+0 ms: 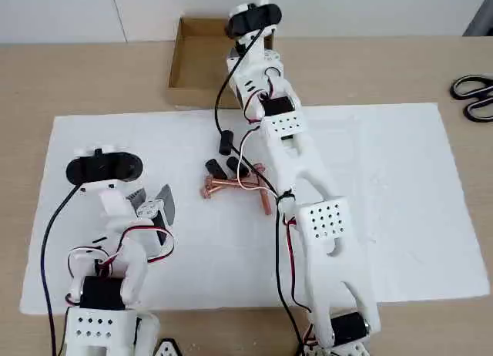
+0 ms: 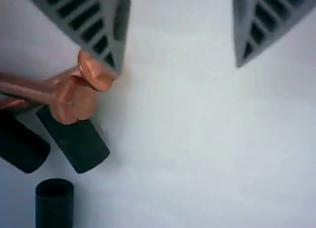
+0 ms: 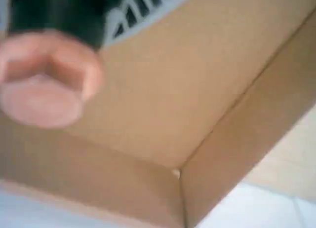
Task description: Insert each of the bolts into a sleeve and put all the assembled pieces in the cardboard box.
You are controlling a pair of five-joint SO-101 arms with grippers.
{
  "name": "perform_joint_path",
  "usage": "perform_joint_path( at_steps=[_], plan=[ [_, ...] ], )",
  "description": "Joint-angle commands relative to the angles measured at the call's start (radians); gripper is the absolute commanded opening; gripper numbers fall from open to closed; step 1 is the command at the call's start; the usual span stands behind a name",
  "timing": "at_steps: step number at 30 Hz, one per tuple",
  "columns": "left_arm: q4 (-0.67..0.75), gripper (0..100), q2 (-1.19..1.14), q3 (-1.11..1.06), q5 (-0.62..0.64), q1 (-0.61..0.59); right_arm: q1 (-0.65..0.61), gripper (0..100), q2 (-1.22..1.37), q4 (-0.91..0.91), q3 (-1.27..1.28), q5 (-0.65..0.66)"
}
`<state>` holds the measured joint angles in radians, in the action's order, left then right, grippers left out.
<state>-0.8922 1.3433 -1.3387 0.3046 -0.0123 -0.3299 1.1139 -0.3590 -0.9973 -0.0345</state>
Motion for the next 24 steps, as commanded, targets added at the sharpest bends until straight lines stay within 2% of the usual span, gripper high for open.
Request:
perform_joint_path(
  at_steps=[1,13,24],
  plan=[
    [0.000,14,0.011,0.005,0.005,0.003,-0.002,17.3,-0.025,0.022,-0.091,0.012],
    [0.000,14,0.011,0.005,0.005,0.003,0.001,18.8,-0.035,-0.018,-0.140,0.012],
    [-0.002,14,0.011,0.005,0.005,0.003,-0.005,18.8,-0.035,-0.630,-0.692,0.008]
  ],
)
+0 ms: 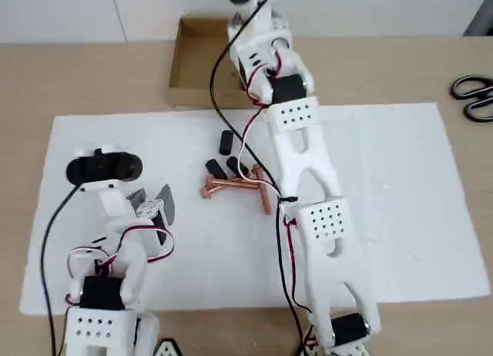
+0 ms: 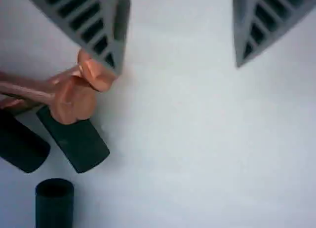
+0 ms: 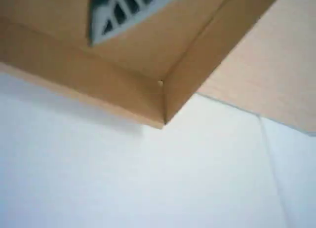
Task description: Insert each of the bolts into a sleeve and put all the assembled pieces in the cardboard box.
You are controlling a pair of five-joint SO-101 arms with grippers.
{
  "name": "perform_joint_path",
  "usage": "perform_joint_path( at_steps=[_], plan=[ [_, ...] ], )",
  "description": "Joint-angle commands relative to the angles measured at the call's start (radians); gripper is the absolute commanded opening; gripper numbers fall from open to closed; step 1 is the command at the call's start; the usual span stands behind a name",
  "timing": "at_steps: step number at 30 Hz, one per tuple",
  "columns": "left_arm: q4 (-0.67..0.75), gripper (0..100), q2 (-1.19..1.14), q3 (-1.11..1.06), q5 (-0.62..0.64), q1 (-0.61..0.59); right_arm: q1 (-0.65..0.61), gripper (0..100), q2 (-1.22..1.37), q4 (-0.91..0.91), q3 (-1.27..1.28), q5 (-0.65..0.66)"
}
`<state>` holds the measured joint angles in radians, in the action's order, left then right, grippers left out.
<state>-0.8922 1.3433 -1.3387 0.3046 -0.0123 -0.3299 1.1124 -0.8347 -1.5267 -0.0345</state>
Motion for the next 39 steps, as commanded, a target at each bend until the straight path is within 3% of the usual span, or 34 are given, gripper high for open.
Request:
perform_joint_path(
  at_steps=[1,14,29,39],
  plan=[
    [-0.002,14,0.011,0.005,0.005,0.003,-0.002,18.8,-0.035,-0.202,-0.158,0.008],
    [-0.002,14,0.011,0.005,0.002,0.003,-0.035,18.8,-0.262,-0.855,-0.155,0.012],
    [-0.002,14,0.011,0.005,0.000,0.003,-0.074,18.7,-0.337,-0.869,0.123,0.014],
    [-0.002,14,0.011,0.005,0.000,0.003,-0.087,18.7,-0.644,-0.845,0.704,0.035]
  ],
)
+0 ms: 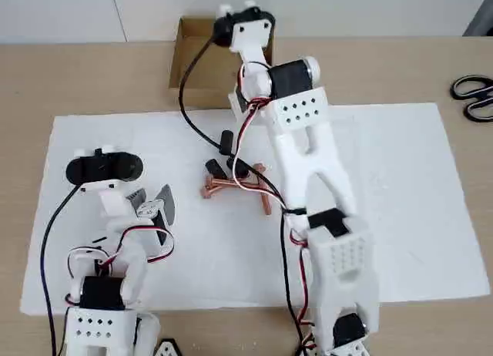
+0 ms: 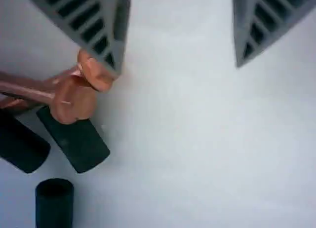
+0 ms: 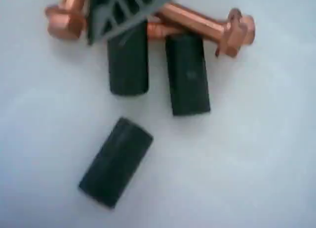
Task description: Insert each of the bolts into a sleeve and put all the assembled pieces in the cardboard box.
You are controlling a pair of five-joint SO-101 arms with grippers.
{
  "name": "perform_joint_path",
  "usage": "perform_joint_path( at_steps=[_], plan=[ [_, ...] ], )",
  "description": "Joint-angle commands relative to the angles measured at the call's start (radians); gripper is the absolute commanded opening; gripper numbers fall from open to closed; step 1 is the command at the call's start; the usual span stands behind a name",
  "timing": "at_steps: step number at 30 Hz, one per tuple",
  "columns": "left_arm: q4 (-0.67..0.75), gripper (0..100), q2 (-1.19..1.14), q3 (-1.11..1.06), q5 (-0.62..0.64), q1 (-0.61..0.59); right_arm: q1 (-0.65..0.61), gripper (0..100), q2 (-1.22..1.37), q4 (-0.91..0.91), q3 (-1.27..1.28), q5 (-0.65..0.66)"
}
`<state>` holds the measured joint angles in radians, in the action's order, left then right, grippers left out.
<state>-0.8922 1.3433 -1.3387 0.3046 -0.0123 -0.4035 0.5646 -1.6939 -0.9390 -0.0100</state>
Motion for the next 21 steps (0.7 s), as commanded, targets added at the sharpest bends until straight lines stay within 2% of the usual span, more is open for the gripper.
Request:
perform_joint_path(
  at_steps=[1,6,15,17,20,21],
  plan=[
    [0.000,14,0.011,0.005,0.000,0.003,-0.016,18.7,-0.096,0.021,0.137,0.002],
    [0.003,14,0.011,0.005,0.000,0.003,-0.013,18.7,-0.096,0.090,0.141,-0.101],
    [0.000,14,0.011,0.005,0.000,0.003,-0.041,18.9,0.054,0.111,0.140,-0.104],
    [0.000,14,0.011,0.005,0.000,0.003,-0.041,19.0,0.101,0.099,0.137,-0.044],
    [0.000,14,0.011,0.005,0.000,0.003,-0.064,19.0,0.140,0.077,0.137,0.133],
    [0.000,14,0.011,0.005,0.000,0.003,-0.071,19.0,0.147,0.076,0.137,0.146]
  ],
)
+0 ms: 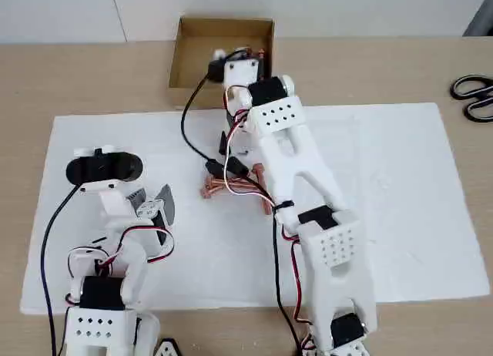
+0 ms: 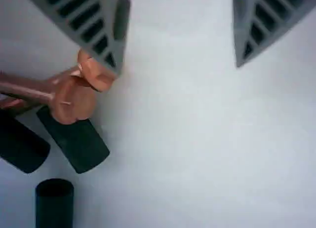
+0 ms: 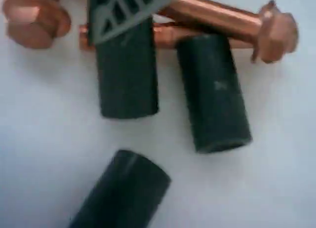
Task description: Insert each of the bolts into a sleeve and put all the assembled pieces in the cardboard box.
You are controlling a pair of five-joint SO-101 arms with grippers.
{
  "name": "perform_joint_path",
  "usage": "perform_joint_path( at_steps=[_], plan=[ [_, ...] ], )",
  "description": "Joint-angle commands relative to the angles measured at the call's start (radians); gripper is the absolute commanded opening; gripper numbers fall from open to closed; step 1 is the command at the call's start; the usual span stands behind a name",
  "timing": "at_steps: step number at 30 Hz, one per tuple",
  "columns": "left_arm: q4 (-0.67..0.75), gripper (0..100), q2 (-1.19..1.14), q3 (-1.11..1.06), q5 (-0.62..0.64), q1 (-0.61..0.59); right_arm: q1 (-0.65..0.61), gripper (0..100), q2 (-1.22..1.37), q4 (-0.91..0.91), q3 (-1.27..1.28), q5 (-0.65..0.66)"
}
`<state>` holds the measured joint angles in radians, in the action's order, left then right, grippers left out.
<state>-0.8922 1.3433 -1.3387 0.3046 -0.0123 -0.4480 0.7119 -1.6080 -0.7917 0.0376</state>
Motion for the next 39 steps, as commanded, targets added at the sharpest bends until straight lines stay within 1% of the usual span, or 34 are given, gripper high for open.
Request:
perform_joint_path(
  at_steps=[1,13,19,27,28,32,39],
  plan=[
    [0.000,14,0.011,0.005,0.000,0.003,-0.033,18.9,0.005,-0.008,-0.011,0.103],
    [0.003,14,0.011,0.005,0.000,0.003,-0.059,18.7,0.018,-0.010,-0.008,0.126],
    [0.003,14,0.011,0.005,0.000,0.003,-0.087,18.7,0.084,-0.012,-0.008,0.126],
    [0.003,14,0.011,0.005,0.000,0.003,-0.088,18.4,0.122,-0.012,-0.009,0.127],
    [0.003,14,0.011,0.005,0.000,0.003,-0.088,17.3,0.125,-0.012,-0.009,0.127],
    [0.003,14,0.011,0.005,0.000,0.003,-0.087,5.6,0.125,-0.002,-0.009,0.127],
    [0.003,14,0.011,0.005,0.000,0.003,-0.088,4.9,0.116,-0.008,-0.020,0.163]
  ],
)
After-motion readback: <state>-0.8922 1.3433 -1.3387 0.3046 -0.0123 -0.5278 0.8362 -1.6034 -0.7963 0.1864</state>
